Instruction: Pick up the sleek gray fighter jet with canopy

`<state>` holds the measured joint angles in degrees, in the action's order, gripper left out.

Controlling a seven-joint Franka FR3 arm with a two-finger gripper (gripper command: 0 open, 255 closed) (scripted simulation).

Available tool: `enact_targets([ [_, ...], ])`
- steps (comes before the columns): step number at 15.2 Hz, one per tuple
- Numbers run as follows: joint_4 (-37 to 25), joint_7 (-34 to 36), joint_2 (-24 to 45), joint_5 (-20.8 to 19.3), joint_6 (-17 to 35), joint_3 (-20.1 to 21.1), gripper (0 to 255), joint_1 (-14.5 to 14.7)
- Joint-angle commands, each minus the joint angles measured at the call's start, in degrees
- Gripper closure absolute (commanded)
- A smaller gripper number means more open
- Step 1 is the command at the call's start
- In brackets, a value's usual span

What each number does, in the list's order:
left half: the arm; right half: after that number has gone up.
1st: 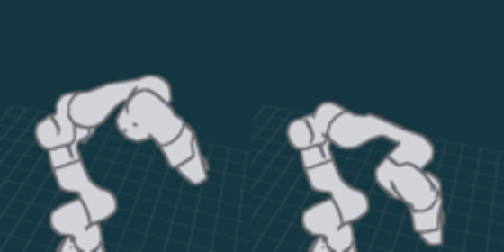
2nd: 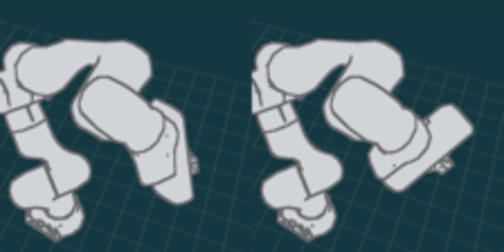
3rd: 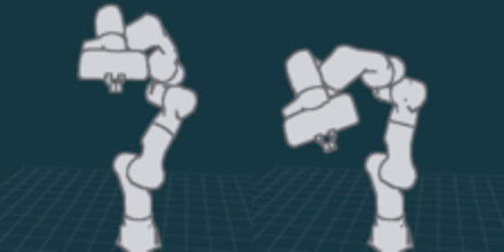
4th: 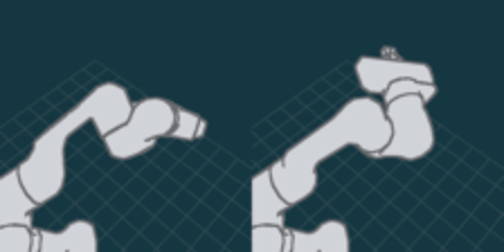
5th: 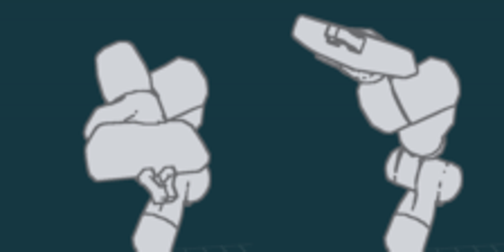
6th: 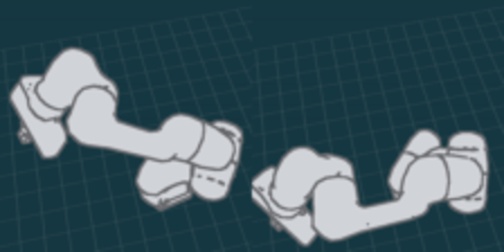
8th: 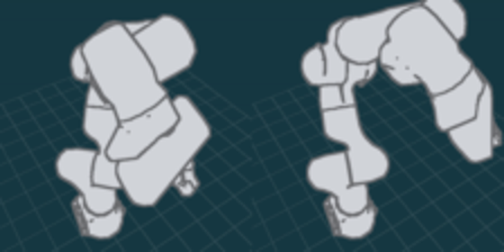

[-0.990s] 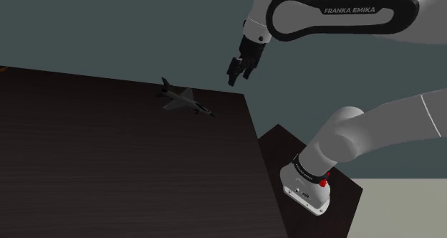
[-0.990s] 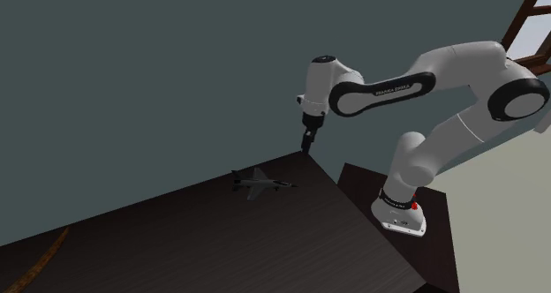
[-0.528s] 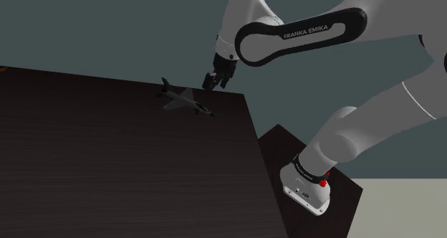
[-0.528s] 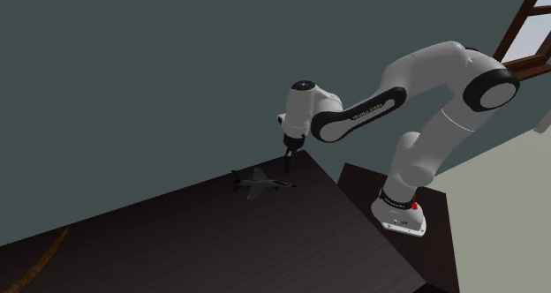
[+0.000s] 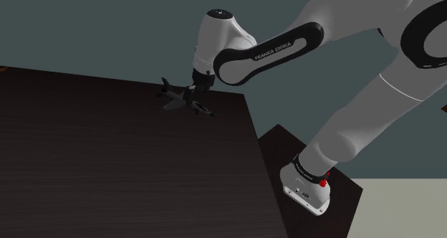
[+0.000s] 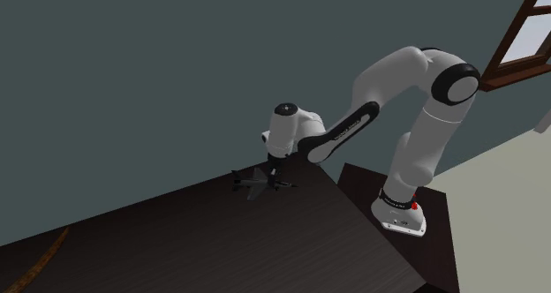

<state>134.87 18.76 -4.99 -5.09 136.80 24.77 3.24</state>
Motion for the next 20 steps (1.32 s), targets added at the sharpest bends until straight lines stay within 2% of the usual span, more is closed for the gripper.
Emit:
enact_targets([
  [1, 0.45, 0.88, 1.46, -1.18, 1.85, 0.17, 0, -0.12],
  [7, 1.67, 2.74, 4.07, -3.44, 5.32, 0.27, 0, -0.30],
  [8, 1.74, 2.71, 4.04, -3.41, 5.36, 0.26, 255, -0.32],
  [17, 1.66, 2.75, 4.08, -3.45, 5.32, 0.27, 255, -0.30],
  [20, 0.90, 1.48, 2.33, -1.90, 3.05, 0.24, 255, -0.21],
])
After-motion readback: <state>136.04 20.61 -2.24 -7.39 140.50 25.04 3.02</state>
